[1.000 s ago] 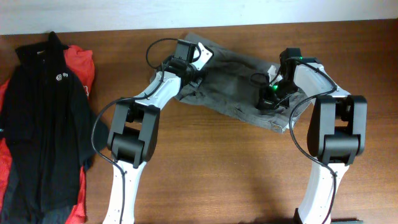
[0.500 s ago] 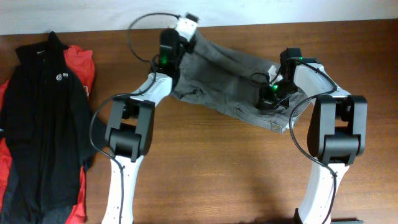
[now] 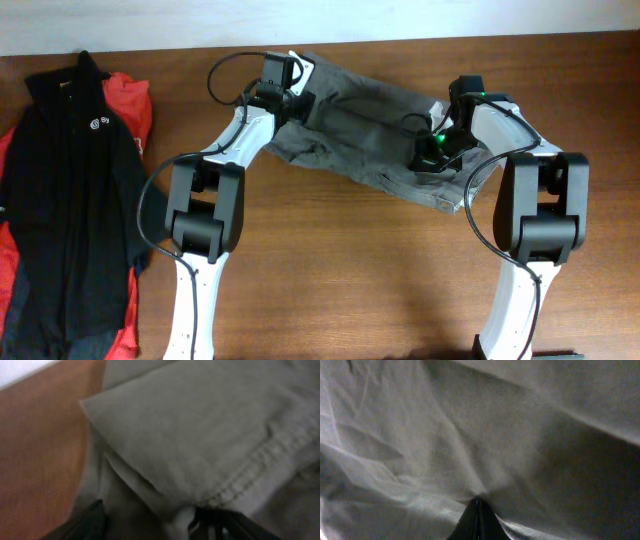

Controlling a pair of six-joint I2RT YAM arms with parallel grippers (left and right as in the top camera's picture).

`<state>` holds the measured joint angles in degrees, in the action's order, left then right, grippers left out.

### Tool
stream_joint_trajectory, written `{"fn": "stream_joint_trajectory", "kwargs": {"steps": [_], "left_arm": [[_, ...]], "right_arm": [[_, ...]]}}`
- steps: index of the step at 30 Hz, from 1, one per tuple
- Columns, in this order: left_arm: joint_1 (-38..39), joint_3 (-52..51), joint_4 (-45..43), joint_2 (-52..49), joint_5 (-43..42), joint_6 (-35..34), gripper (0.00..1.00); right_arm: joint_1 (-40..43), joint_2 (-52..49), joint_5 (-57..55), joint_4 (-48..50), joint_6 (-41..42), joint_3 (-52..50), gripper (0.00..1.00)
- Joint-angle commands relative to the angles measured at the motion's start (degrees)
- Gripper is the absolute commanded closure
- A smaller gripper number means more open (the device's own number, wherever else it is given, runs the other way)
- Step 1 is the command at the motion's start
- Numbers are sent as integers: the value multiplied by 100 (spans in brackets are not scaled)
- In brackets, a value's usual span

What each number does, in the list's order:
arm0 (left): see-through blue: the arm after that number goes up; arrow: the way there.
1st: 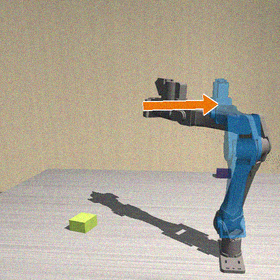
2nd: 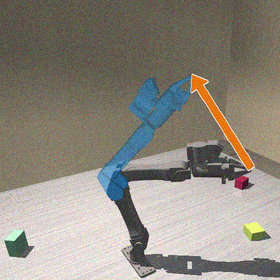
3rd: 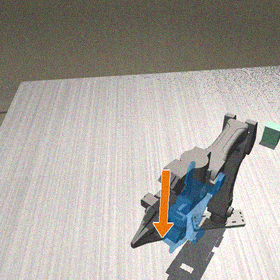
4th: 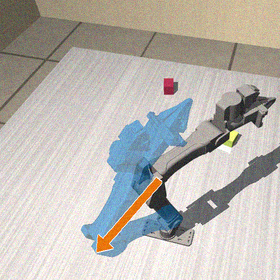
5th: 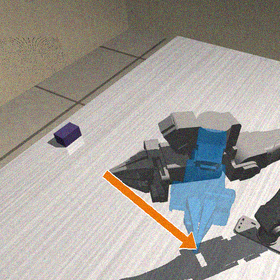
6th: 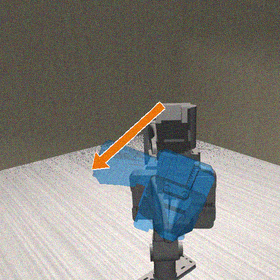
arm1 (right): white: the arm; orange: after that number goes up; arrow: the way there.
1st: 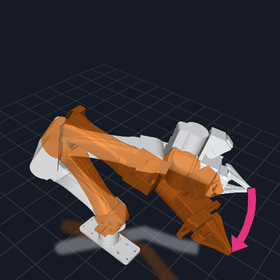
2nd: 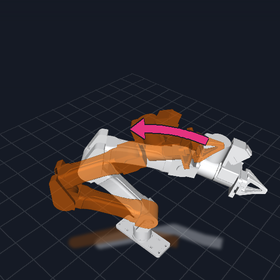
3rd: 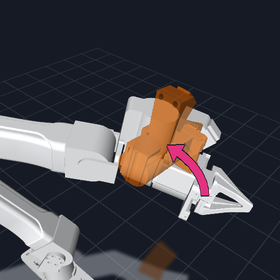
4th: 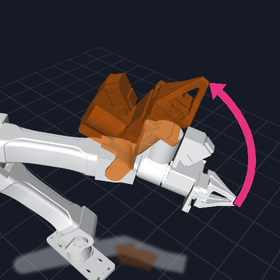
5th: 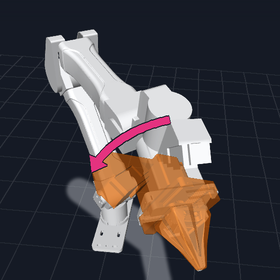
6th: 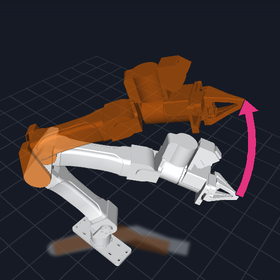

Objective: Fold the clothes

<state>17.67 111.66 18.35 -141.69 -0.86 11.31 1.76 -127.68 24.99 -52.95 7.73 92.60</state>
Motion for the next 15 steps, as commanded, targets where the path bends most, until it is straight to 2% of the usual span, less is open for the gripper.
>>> {"fn": "stream_joint_trajectory", "kwargs": {"steps": [1, 4, 6, 8, 12, 15], "left_arm": [[44, 59, 732, 487, -122, -11, 29], [-37, 57, 1456, 487, -105, -13, 29], [-129, 57, 2041, 487, -105, -42, 29], [-240, 57, 2771, 487, -103, -219, 29], [-472, 57, 3681, 487, -109, -789, 29], [-601, 59, 4212, 503, -151, -811, 28]], "right_arm": [[-17, -177, -361, -179, 24, 208, 96], [11, 92, -413, -544, 24, 358, 91], [103, 341, -588, -1082, 26, 380, 81], [225, 380, -774, -1488, 26, 380, 81], [413, 380, -1152, -1766, 26, 374, 79], [518, 374, -1484, -1659, 26, 365, 70]]}}
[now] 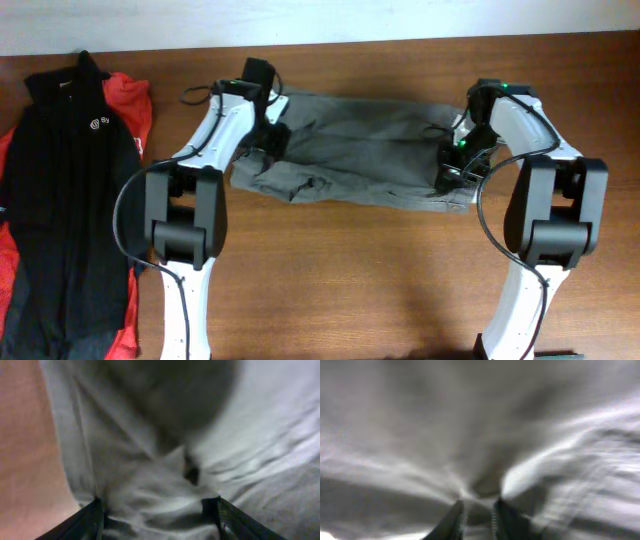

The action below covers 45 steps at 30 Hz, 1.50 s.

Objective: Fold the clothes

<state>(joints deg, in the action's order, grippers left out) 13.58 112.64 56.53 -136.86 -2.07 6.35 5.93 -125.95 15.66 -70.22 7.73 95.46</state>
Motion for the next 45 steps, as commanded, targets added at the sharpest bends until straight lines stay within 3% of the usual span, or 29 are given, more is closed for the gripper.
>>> {"fn": "stream_joint_trajectory", "kwargs": {"steps": [1, 13, 18, 22, 25, 28, 32, 37, 40, 45], "left_arm": [[-203, -39, 518, 37, -31, -313, 28], [-170, -39, 925, 922, -308, -310, 23], [-157, -42, 767, 938, -313, -280, 21], [-149, -46, 553, 935, -310, 22, 22], [-151, -87, 328, 931, -308, 107, 30], [-155, -243, 70, 931, -310, 105, 38], [-153, -501, -149, 925, -306, 105, 69], [-153, -916, -546, 925, -308, 101, 81], [-153, -1360, -1174, 925, -308, 101, 97], [-153, -1749, -1611, 925, -308, 101, 99]], "right_arm": [[125, 201, -660, 192, 24, 76, 66], [122, 184, -732, 1814, -2, 72, 54], [133, 426, -579, 955, -138, 531, 54], [188, 946, -562, 332, -153, 901, 47], [472, 1115, -555, 195, -151, 898, 39], [772, 1067, -310, 140, -293, 728, 38], [1134, 1016, 7, 201, -643, 326, 37], [1193, 1016, 46, 299, -791, -39, 37], [1193, 1016, 175, 470, -791, -396, 37], [1193, 1016, 363, 756, -772, -787, 37]]}}
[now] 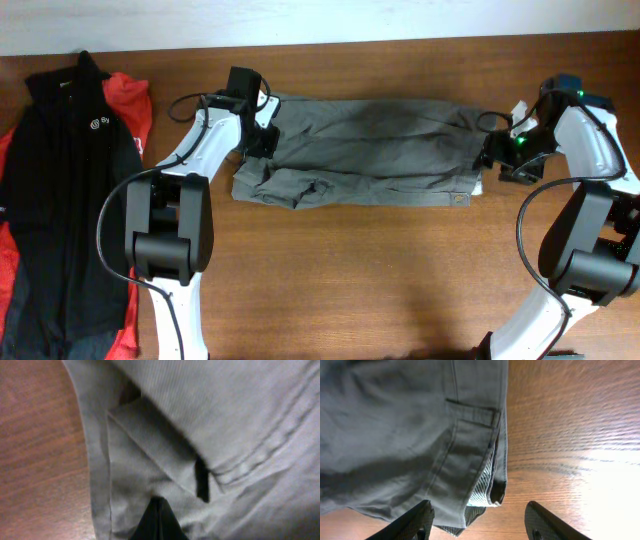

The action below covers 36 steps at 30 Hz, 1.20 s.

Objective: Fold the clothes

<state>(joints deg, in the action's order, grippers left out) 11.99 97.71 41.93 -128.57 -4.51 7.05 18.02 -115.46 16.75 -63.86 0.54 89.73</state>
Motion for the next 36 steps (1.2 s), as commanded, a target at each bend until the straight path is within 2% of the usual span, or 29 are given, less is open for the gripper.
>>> {"fn": "stream_joint_trajectory", "kwargs": {"steps": [1, 11, 16, 19, 22, 24, 28, 33, 36], "left_arm": [[4, -315, -195, 96, -63, 31, 100], [-4, -522, -271, 96, -61, 31, 99], [11, -522, -271, 96, -61, 28, 100], [11, -522, -262, 96, -63, 28, 100], [11, -522, -262, 96, -63, 26, 99], [11, -522, -256, 96, -63, 9, 100], [11, -522, -229, 96, -63, 7, 99], [24, -522, -133, 96, -63, -103, 99], [66, -522, 63, 96, -66, -168, 100]], "right_arm": [[-15, -33, 317, 188, -52, -284, 37], [-50, -35, 382, 1224, 188, -1128, 37], [-52, -35, 393, 2170, 833, -1694, 38], [-153, -42, 782, 2850, 1130, -2146, 43], [-317, -42, 833, 3324, 1449, -2444, 52], [-376, -42, 820, 3453, 1502, -2505, 69], [-227, -42, 800, 3519, 1497, -2465, 96], [398, -39, 774, 3230, 1322, -2081, 96], [857, -39, 769, 2444, 837, -1360, 96]]}}
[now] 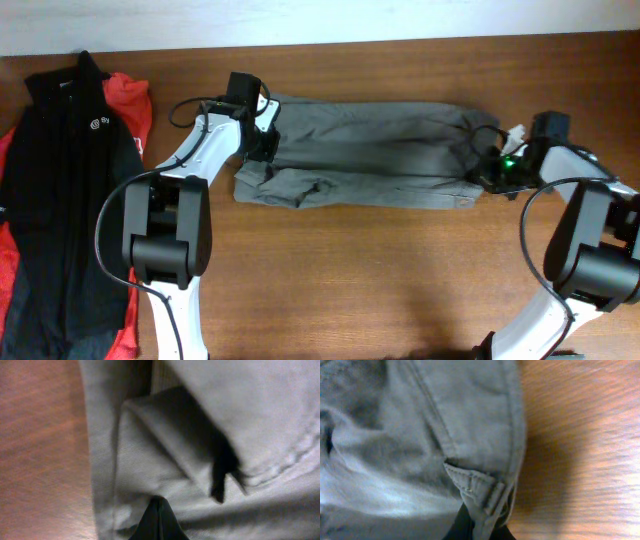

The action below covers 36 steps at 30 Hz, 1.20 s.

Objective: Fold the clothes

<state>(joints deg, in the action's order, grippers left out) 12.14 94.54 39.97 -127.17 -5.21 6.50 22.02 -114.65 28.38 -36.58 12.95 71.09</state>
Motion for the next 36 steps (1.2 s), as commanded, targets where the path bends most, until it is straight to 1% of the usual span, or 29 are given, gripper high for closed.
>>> {"fn": "stream_joint_trajectory", "kwargs": {"steps": [1, 4, 7, 8, 9, 10, 12, 15, 16, 18, 24, 32, 36], "left_arm": [[79, -205, 328, -42, 2, -114, 100], [166, -205, 470, -42, 2, -114, 99], [323, -205, 474, -42, 2, -116, 99], [367, -205, 444, -42, 4, -116, 99], [433, -205, 378, -42, 4, -133, 100], [490, -205, 304, -42, 2, -136, 99], [553, -205, 208, -42, 2, -243, 100], [566, -205, 205, -42, 2, -271, 99], [566, -205, 205, -42, 4, -269, 99], [577, -205, 205, -42, 2, -289, 99], [577, -205, 205, -42, -2, -308, 100], [586, -205, 203, -42, -144, -306, 100], [647, -205, 186, -42, -146, -308, 100]], "right_arm": [[549, -120, -391, -531, -531, 739, 96], [660, -120, -369, -1353, -944, 1495, 96], [542, -120, -321, -2184, -1309, 2203, 96], [496, -120, -321, -2306, -1373, 2302, 96], [260, -120, -326, -2732, -1587, 2623, 96], [48, -111, -328, -2949, -1696, 2769, 96], [-584, -98, -330, -3117, -1722, 2857, 96], [-1257, -98, -323, -3117, -1694, 2857, 96], [-1692, -98, -326, -3075, -1550, 2857, 96], [-2277, -98, -328, -2962, -1405, 2857, 96], [-3388, -98, -321, -2433, -872, 2857, 96], [-4258, -101, -407, -1156, -24, 2857, 96], [-4503, -101, -656, -909, 170, 2857, 96]]}}
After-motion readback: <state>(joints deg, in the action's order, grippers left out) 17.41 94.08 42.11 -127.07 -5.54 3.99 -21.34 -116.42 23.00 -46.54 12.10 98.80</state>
